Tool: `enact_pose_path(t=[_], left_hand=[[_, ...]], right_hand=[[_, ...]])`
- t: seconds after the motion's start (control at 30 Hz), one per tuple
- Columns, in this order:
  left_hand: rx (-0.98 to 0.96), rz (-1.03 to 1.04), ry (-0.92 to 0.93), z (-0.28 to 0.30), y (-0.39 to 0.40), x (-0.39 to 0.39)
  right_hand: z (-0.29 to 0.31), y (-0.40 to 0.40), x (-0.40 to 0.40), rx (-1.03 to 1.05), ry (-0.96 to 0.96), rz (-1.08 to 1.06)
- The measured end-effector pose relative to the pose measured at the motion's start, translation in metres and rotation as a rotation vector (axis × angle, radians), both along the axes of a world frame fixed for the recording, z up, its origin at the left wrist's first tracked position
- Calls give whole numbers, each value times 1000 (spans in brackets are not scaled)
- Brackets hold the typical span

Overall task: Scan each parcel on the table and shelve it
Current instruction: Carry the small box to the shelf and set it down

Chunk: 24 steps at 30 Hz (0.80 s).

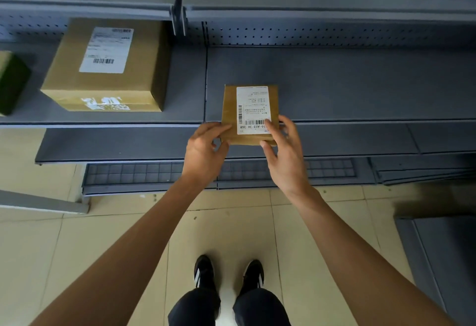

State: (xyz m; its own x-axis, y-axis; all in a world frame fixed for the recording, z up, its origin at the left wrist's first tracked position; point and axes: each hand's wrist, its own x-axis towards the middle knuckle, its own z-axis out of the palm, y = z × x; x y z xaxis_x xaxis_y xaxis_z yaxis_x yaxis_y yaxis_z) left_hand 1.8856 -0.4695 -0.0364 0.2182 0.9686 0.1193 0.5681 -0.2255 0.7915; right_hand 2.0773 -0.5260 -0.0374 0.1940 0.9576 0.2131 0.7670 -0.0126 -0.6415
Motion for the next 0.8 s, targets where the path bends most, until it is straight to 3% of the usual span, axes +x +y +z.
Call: enact_pose_path(t=[0.33,0.8], left_hand=[[13,-10,-10,-26,45,8],[190,-3,-10,-49,119,30]], right_hand=[[-27,48,5,-7,-17,-21],[-39,122,28,3,-169,28]])
